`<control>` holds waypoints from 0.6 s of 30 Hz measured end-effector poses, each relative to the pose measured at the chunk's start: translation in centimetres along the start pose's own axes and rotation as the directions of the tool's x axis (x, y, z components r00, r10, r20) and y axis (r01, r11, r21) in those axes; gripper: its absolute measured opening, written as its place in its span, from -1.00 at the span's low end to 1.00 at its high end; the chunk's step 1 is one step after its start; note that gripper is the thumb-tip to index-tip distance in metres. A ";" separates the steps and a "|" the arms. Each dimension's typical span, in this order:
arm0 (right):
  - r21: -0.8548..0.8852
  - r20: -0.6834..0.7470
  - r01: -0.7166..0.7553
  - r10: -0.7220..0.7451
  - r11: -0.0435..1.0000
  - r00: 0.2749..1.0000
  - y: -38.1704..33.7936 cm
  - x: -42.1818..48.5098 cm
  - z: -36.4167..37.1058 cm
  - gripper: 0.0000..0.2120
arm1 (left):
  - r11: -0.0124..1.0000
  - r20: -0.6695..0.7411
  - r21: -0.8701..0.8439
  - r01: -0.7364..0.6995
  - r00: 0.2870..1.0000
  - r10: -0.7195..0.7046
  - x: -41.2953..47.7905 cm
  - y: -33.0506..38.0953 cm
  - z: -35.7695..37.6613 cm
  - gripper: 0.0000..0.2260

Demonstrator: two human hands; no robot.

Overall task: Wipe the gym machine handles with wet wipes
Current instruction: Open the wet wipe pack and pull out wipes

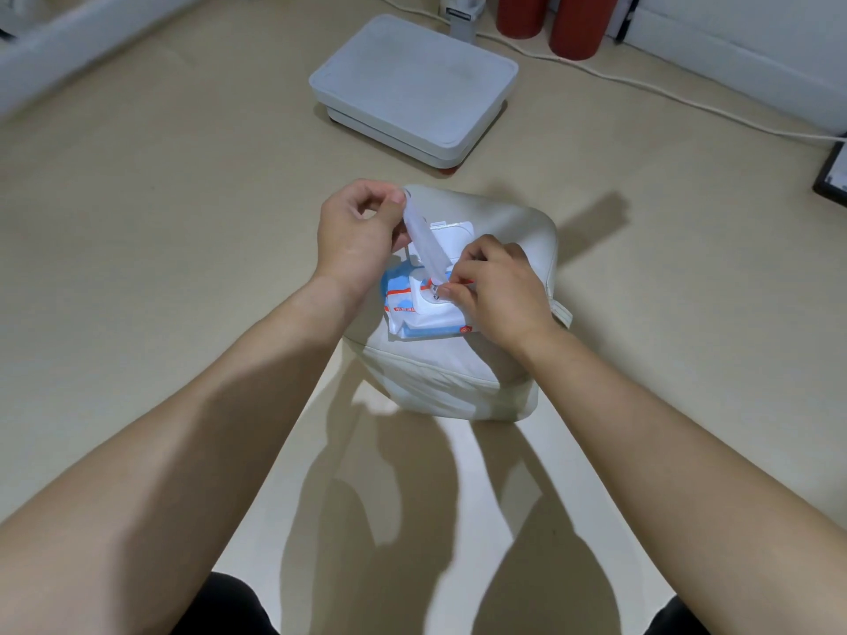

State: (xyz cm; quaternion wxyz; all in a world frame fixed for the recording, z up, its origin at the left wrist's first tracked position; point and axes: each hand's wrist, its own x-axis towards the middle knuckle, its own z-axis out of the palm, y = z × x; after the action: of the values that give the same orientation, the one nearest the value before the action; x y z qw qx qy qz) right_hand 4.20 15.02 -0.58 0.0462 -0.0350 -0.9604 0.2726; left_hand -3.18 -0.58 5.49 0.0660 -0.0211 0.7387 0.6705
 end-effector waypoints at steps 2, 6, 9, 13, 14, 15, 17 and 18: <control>-0.026 -0.006 0.013 -0.014 1.000 1.000 -0.1 0.0 -0.1 -0.77 | 0.999 -0.011 -0.048 -0.013 1.000 0.013 0.0 0.1 0.3 -0.83; -0.052 -0.011 0.027 -0.028 0.998 1.000 0.1 -0.5 0.1 -0.79 | 0.998 -0.013 0.000 0.068 0.998 -0.068 0.1 -0.7 0.6 -0.87; 0.006 -0.009 0.002 -0.002 1.000 1.000 0.1 -0.5 0.1 -0.82 | 0.977 0.036 0.151 0.148 0.987 -0.155 0.2 -1.4 0.5 -0.91; 0.120 0.017 -0.060 0.059 0.991 0.998 0.3 -0.3 -0.1 -0.85 | 0.897 0.246 0.440 0.036 0.956 -0.159 -0.2 -1.5 -0.5 -0.83; 0.140 0.024 -0.065 0.062 0.988 0.998 0.4 -0.4 -0.1 -0.87 | 0.840 0.300 0.542 -0.026 0.940 -0.164 0.0 -1.4 -1.0 -0.82; 0.154 0.032 -0.066 0.062 0.986 0.998 0.5 -0.4 -0.1 -0.87 | 0.787 0.337 0.613 -0.072 0.925 -0.178 0.2 -1.3 -1.4 -0.86; 0.159 0.049 -0.066 0.059 0.985 0.997 0.5 -0.6 -0.1 -0.87 | 0.756 0.350 0.648 -0.087 0.916 -0.194 0.6 -1.0 -2.1 -0.98; 0.153 0.057 -0.067 0.059 0.986 0.997 0.6 -0.7 -0.1 -0.86 | 0.777 0.333 0.626 -0.072 0.925 -0.183 0.7 -0.8 -2.2 -0.94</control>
State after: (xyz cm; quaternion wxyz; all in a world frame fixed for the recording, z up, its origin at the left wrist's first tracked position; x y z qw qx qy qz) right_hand 4.88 15.48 -0.85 0.0149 -0.0545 -0.9356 0.3485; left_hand -3.97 -2.85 4.85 0.2296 0.1087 0.8916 0.3749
